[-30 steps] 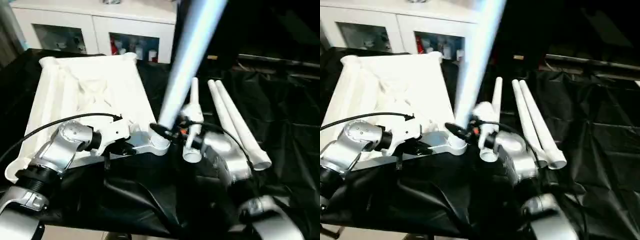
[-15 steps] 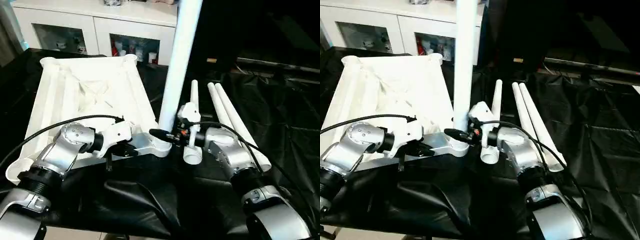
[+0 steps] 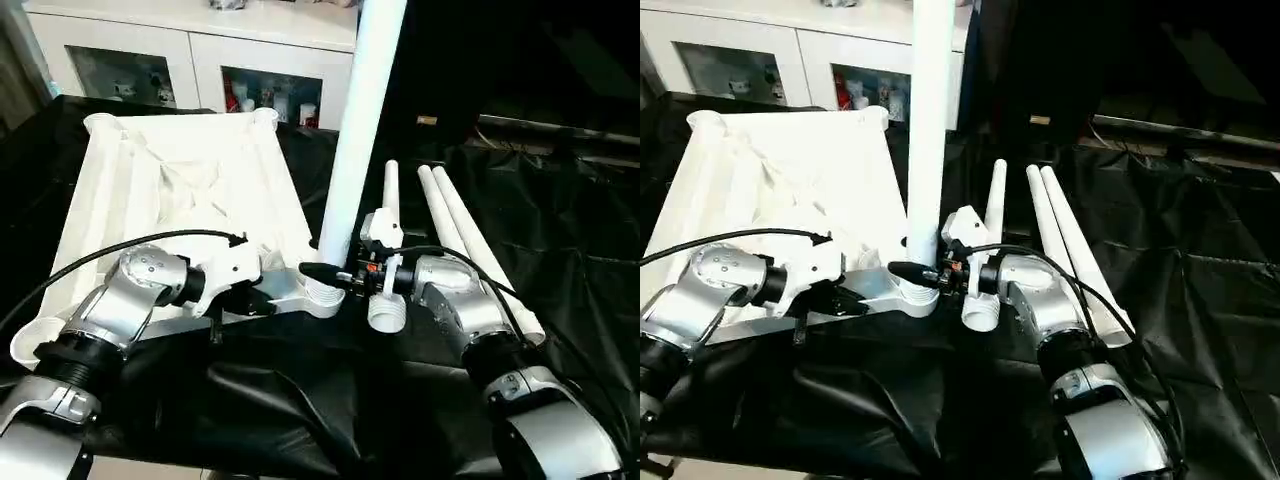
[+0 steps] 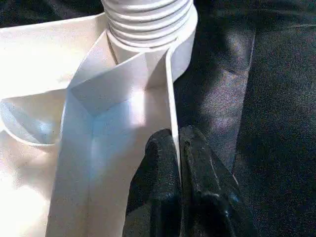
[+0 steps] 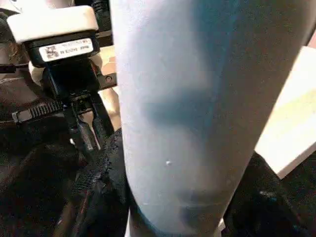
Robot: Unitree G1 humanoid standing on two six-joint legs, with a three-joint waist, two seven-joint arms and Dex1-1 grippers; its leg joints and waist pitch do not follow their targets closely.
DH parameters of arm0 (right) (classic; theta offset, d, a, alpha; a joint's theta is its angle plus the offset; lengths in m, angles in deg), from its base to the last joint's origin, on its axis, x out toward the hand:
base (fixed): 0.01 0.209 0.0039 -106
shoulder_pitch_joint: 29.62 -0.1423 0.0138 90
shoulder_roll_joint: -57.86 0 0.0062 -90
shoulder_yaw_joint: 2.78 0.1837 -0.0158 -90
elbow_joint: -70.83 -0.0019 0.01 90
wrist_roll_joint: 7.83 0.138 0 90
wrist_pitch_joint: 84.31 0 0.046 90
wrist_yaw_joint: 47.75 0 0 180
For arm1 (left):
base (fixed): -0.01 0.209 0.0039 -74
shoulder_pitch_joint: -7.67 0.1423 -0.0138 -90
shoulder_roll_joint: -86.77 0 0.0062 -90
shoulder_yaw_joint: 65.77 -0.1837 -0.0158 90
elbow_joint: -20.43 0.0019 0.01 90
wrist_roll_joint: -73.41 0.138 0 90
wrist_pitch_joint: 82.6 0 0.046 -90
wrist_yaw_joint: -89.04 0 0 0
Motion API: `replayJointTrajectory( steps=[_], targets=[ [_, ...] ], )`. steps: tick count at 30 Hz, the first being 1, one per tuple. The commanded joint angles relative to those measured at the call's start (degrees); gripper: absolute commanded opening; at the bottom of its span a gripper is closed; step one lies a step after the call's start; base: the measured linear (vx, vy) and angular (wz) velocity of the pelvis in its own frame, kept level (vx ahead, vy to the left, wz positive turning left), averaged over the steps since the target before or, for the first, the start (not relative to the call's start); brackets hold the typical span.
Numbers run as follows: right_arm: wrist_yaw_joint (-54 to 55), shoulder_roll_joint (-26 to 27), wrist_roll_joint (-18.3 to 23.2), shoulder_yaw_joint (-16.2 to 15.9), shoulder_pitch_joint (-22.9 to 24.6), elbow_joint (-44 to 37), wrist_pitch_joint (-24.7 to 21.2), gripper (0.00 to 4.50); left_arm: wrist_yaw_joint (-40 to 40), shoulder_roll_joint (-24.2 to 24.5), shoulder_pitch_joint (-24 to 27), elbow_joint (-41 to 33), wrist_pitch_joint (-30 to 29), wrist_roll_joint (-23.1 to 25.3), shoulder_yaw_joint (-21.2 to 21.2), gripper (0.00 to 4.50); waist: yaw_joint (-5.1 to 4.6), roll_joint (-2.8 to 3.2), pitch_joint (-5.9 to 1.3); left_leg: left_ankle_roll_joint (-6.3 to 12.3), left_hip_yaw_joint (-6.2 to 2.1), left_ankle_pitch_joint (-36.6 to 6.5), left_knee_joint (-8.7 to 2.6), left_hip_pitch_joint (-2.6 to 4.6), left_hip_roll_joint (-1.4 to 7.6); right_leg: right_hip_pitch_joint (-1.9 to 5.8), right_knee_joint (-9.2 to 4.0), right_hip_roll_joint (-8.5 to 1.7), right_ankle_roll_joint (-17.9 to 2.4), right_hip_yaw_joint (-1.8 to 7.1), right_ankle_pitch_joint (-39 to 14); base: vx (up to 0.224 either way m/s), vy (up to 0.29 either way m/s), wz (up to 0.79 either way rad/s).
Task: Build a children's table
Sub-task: Rotate leg to tighten
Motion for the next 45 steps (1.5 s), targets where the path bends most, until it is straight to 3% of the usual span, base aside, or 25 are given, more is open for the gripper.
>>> replayJointTrajectory(
  steps=[1,6,7,10,12,13,14,16,18,19,20,21,22,23,24,25,26,27,28,29,31,33,38,40,45],
  targets=[
    [1.4,-1.9,-4.1,-0.8,2.5,6.6,-2.0,1.89,-2.8,-1.4,-0.8,-2.1,1.2,-2.3,-1.1,0.00,-0.68,1.45,-2.44,-3.20,-1.66,-29.4,-5.21,1.85,2.99,-0.16,-5.62,-5.06,-9.5,2.73,-29.9,0.000,0.000,0.00],
    [12.1,-0.8,-5.2,0.9,1.0,9.7,-2.6,1.89,4.6,-3.2,-2.5,0.3,-0.4,0.4,0.4,0.00,-0.93,1.30,-2.09,-3.66,-1.61,-31.0,-5.10,2.19,2.82,-0.74,-5.97,-4.92,-8.9,2.64,-32.5,0.000,0.000,0.00],
    [17.5,0.1,-5.1,2.0,0.8,10.5,-3.6,1.89,8.2,-4.3,-3.8,1.6,-2.6,1.3,1.3,0.00,-0.97,1.36,-2.13,-3.89,-1.75,-32.6,-4.90,2.71,2.69,-1.00,-6.38,-5.01,-8.0,2.43,-35.4,0.000,0.000,0.00],
    [25.2,1.9,-5.0,3.4,0.4,11.6,-5.1,1.89,13.0,-6.1,-5.8,3.1,-6.1,2.3,2.4,0.00,-1.41,1.14,-2.00,-4.31,-2.13,-33.5,-4.88,2.71,2.53,-1.03,-6.96,-5.15,-5.9,1.91,-39.8,0.000,0.000,0.00],
    [28.8,2.9,-5.1,3.8,0.2,12.2,-5.6,1.89,14.8,-7.0,-6.6,3.4,-7.8,2.7,2.6,0.00,-1.89,1.35,-1.97,-4.10,-2.67,-34.7,-5.01,2.27,2.44,-0.54,-7.57,-5.43,-4.5,1.09,-42.2,0.000,0.000,0.00],
    [32.5,4.0,-5.2,4.2,-0.1,13.0,-6.1,1.89,16.8,-7.8,-7.4,3.8,-9.4,3.3,2.8,0.00,-2.11,1.88,-1.98,-4.30,-2.76,-35.6,-5.25,2.34,2.55,-0.35,-7.76,-5.32,-4.6,0.70,-40.9,0.000,0.000,0.00],
    [37.8,5.9,-4.7,5.2,-1.0,14.5,-7.1,1.89,20.1,-9.7,-8.7,4.8,-12.6,3.9,3.2,0.00,-2.15,2.40,-1.95,-4.46,-2.87,-36.8,-5.36,2.67,2.53,-0.50,-7.87,-5.14,-4.8,0.33,-39.9,0.000,0.000,0.00],
    [46.7,9.2,-3.9,6.8,-3.0,17.4,-8.4,1.89,26.8,-13.3,-10.8,6.9,-17.8,5.3,3.7,0.00,-2.60,2.57,-1.91,-5.12,-3.09,-39.7,-5.66,3.20,2.61,-0.29,-8.03,-4.77,-5.2,-0.72,-37.0,0.000,0.000,0.00],
    [51.6,11.6,-2.8,8.1,-4.7,19.6,-9.3,1.89,31.4,-15.9,-12.0,8.9,-19.6,7.0,3.1,0.00,-3.05,3.05,-1.35,-5.06,-2.83,-45.3,-6.33,3.90,2.77,-0.42,-8.39,-3.68,-4.4,-2.82,-35.7,-0.051,0.027,-0.01],
    [53.8,12.5,-2.7,8.5,-5.4,20.4,-9.4,1.89,33.1,-16.9,-12.3,9.5,-20.1,7.6,2.8,0.00,-2.82,3.68,-1.20,-4.96,-2.46,-48.3,-8.80,1.89,3.69,2.03,-5.78,-2.97,-4.5,-3.96,-31.6,0.000,0.000,0.00],
    [54.7,12.8,-2.7,8.7,-5.6,20.6,-9.4,1.89,33.6,-17.3,-12.4,9.6,-20.4,7.9,2.7,0.00,-0.70,3.94,-1.36,-4.81,-0.89,-50.3,-13.35,-3.18,5.20,6.21,4.57,-2.02,-5.3,-2.36,-18.2,-0.091,-0.003,0.09],
    [56.0,13.6,-2.4,9.3,-6.1,21.1,-9.7,1.89,34.6,-18.3,-12.5,9.7,-21.2,8.0,2.5,0.00,1.09,3.85,-1.57,-4.60,0.99,-50.4,-14.00,-2.84,4.70,5.01,5.48,-1.39,-4.9,-2.11,-14.8,-0.091,-0.003,0.09],
    [57.1,14.2,-2.4,9.5,-6.5,21.4,-9.9,1.89,35.3,-19.0,-12.5,9.5,-22.0,8.1,2.4,0.00,-0.07,-0.42,-2.20,-3.59,1.51,-39.5,-7.77,3.08,2.30,-1.02,-1.33,-4.07,-3.3,2.11,-32.7,-0.002,-0.100,0.21],
    [57.5,14.6,-2.4,9.7,-6.8,21.6,-10.0,1.89,35.7,-19.5,-12.5,9.4,-22.6,8.1,2.3,0.00,-0.59,-2.20,-1.28,-1.56,-0.32,-21.0,6.33,6.96,0.39,-6.34,-12.68,-11.14,-1.2,2.30,-66.3,0.050,-0.120,-0.01],
    [58.2,15.1,-3.2,9.6,-7.4,21.9,-10.0,1.89,36.5,-20.0,-12.6,9.1,-23.7,8.3,2.1,0.00,-0.19,-0.83,-0.97,-0.29,-1.79,-14.0,5.26,3.55,0.82,-2.84,-11.63,-12.69,-1.7,4.81,-66.8,0.050,-0.120,-0.01],
    [58.5,15.2,-3.6,9.5,-7.5,22.0,-9.9,1.89,36.7,-20.1,-12.6,9.1,-24.0,8.4,2.1,0.00,0.25,0.36,-1.22,-1.73,-3.65,-12.0,0.14,-0.73,1.69,2.29,-7.41,-10.88,-2.7,2.68,-55.9,0.049,-0.018,-0.35],
    [58.5,15.4,-4.1,9.3,-7.7,22.1,-9.7,1.89,37.0,-20.2,-12.7,9.1,-24.3,8.6,2.1,0.00,-0.08,0.96,-2.49,-4.01,-3.06,-15.1,-3.76,0.49,2.52,1.33,-4.36,-5.44,-4.3,0.87,-32.5,0.064,0.023,-0.14],
    [58.7,15.6,-4.3,9.4,-7.9,22.4,-9.6,1.89,37.4,-20.3,-12.8,9.3,-24.7,8.8,2.2,0.00,-0.50,1.45,-3.44,-4.27,-3.14,-14.8,-4.04,1.49,2.95,1.35,-2.92,-4.72,-6.1,0.63,-21.4,0.065,0.018,-0.06],
    [59.1,15.8,-4.2,9.9,-8.2,22.8,-9.6,1.89,37.7,-20.5,-13.0,9.5,-25.0,8.9,2.3,0.00,-0.76,1.91,-3.44,-3.97,-2.24,-13.9,-4.27,2.04,2.61,1.37,-2.44,-4.30,-9.9,0.58,-6.6,0.001,0.001,0.19],
    [59.2,16.0,-4.2,10.2,-8.3,23.0,-9.7,1.89,38.0,-20.5,-13.1,9.7,-25.1,9.0,2.3,0.00,-1.27,1.74,-2.71,-3.16,-1.90,-19.8,-4.94,1.72,2.55,1.48,-3.27,-4.22,-11.2,0.47,-10.9,0.000,0.000,0.00],
    [58.9,16.2,-4.2,10.6,-8.5,23.3,-10.0,1.89,37.9,-20.5,-13.1,9.7,-25.3,9.0,2.2,0.00,-1.39,1.70,-2.57,-3.43,-1.81,-27.1,-4.80,2.12,2.09,0.95,-4.69,-4.87,-9.5,0.71,-22.8,0.000,0.000,0.00],
    [58.3,16.3,-4.3,10.8,-8.7,23.5,-10.1,1.89,37.7,-20.3,-13.1,9.5,-25.6,9.1,2.0,0.00,-1.34,1.70,-2.61,-3.53,-2.09,-27.9,-5.11,1.88,2.18,0.86,-5.38,-5.26,-7.4,0.82,-27.0,0.000,0.000,0.00],
    [56.3,16.4,-4.9,10.8,-9.1,23.8,-11.0,1.89,34.5,-19.2,-12.0,7.4,-25.2,9.1,0.5,0.00,-1.24,1.58,-2.64,-3.19,-1.95,-26.2,-5.45,1.89,2.24,0.75,-5.77,-5.37,-6.5,0.90,-27.4,0.000,0.000,0.00],
    [53.0,16.1,-5.5,10.4,-9.7,23.8,-12.0,1.89,30.5,-17.7,-10.3,4.1,-24.0,8.7,-0.9,0.00,-1.48,1.59,-2.78,-2.93,-2.04,-23.3,-5.88,1.01,2.46,1.53,-5.37,-5.41,-7.3,0.79,-23.9,0.000,0.000,0.00],
    [43.0,13.6,-7.5,7.9,-10.6,23.2,-12.9,1.89,23.3,-13.5,-7.5,-0.4,-20.0,7.2,-2.1,0.00,-2.09,1.56,-3.02,-2.66,-1.79,-19.3,-5.71,0.83,2.62,1.87,-4.73,-5.35,-9.9,0.93,-17.2,0.000,0.000,0.00]
  ],
)
